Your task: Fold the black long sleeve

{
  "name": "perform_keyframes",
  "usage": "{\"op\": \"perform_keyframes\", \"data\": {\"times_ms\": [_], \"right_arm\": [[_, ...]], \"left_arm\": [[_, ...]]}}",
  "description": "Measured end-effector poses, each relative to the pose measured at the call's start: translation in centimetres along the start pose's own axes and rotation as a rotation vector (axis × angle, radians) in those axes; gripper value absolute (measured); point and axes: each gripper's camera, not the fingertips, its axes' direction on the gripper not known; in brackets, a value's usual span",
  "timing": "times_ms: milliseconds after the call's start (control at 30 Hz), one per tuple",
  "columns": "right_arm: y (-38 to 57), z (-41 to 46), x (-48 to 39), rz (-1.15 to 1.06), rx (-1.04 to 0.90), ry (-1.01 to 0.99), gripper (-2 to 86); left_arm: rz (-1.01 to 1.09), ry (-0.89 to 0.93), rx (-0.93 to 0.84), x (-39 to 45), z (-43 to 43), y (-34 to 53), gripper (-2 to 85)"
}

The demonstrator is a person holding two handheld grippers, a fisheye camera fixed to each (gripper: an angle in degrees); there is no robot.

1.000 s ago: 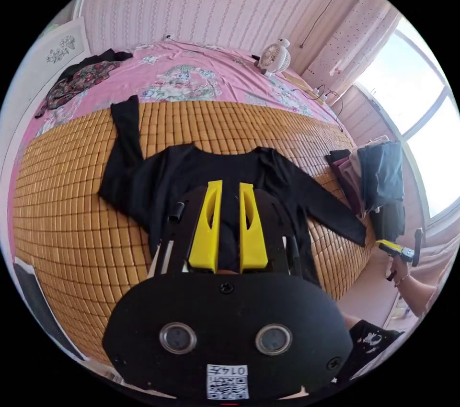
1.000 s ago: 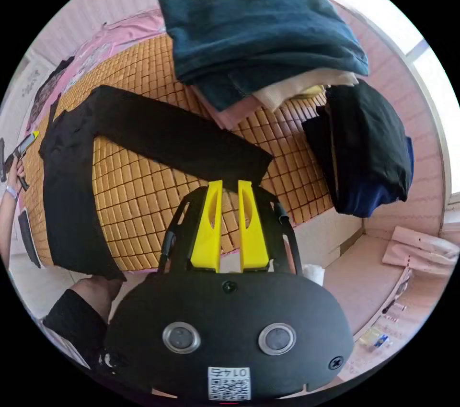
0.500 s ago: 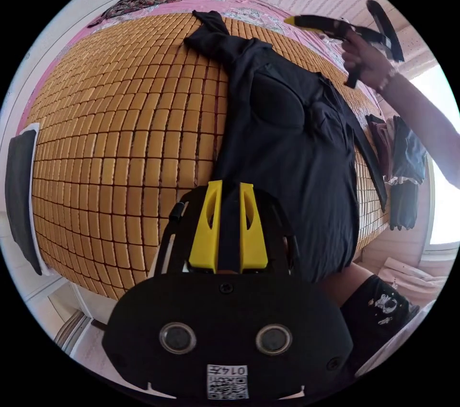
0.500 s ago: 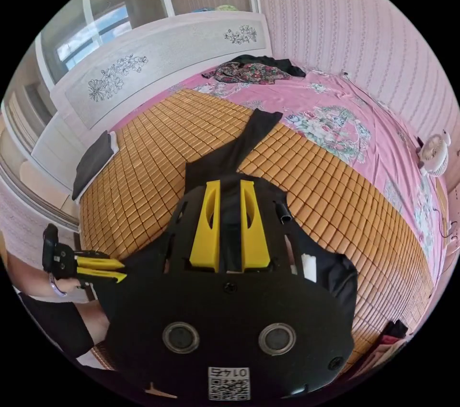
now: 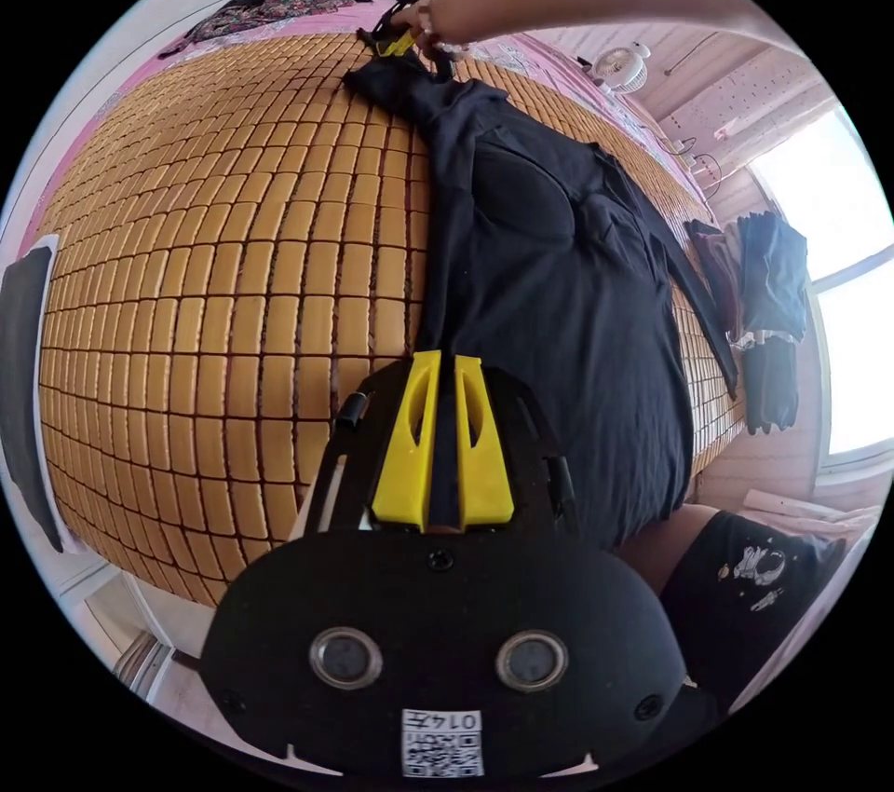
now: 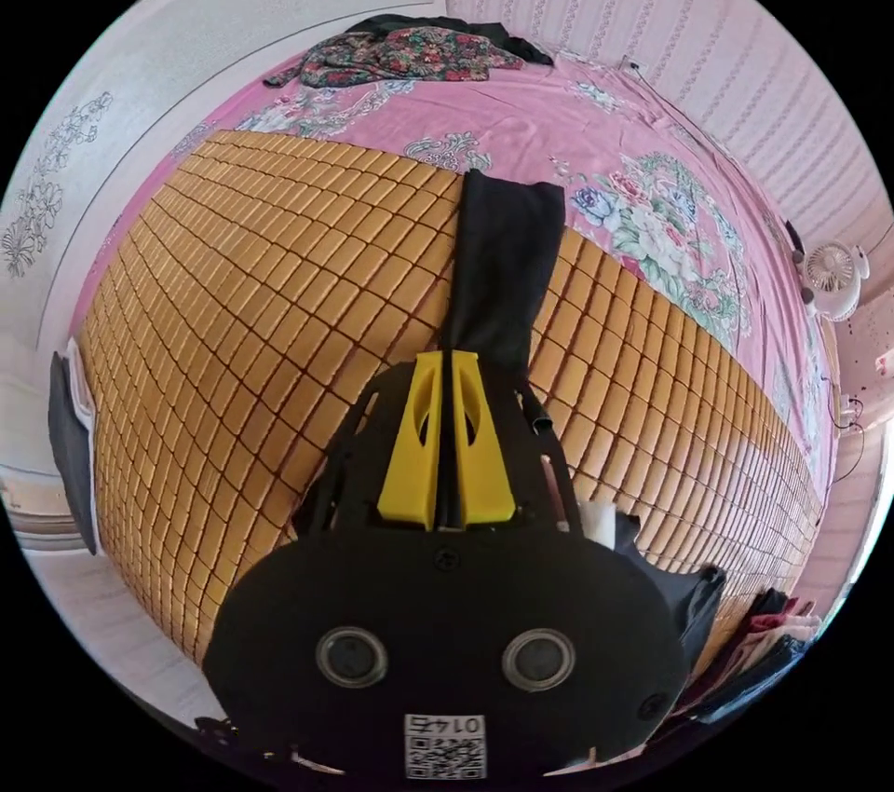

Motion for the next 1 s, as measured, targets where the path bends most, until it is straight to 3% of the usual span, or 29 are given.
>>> {"op": "perform_keyframes", "data": {"times_ms": [67, 167, 233, 367, 733, 833, 1000], "right_arm": [[1.0, -2.5, 0.0, -0.302, 0.041, -0.415, 0.8], [3.9, -8.2, -0.4, -0.71, 0.065, -0.862, 2.3], [5.6, -10.7, -0.1, -0.784, 0.129, -0.801, 4.2], [8.1, -10.9, 2.3, -0.708, 0.228, -0.604, 9.3], [15.1, 3.9, 4.4, -0.513, -0.038, -0.25, 10.9], [14.5, 8.9, 3.5, -0.495, -0.131, -0.132, 8.2], [13.7, 10.4, 4.2, -0.526, -0.143, -0.145, -0.2]], "left_arm": [[-0.025, 0.019, 0.002, 0.0, -1.0, 0.2, 3.4], [-0.036, 0.054, -0.017, 0.4, -3.2, 0.5, 5.4], [-0.024, 0.061, 0.014, 0.9, -5.7, 1.1, 5.7], [-0.043, 0.035, 0.107, 0.6, -12.7, 2.3, 6.0], [-0.259, -0.312, 0.154, -7.3, -20.8, 3.6, 7.3], [-0.336, -0.305, 0.15, -10.2, -20.4, 2.6, 7.8], [-0.304, -0.275, 0.022, -11.0, -19.3, 0.6, 3.4]]}}
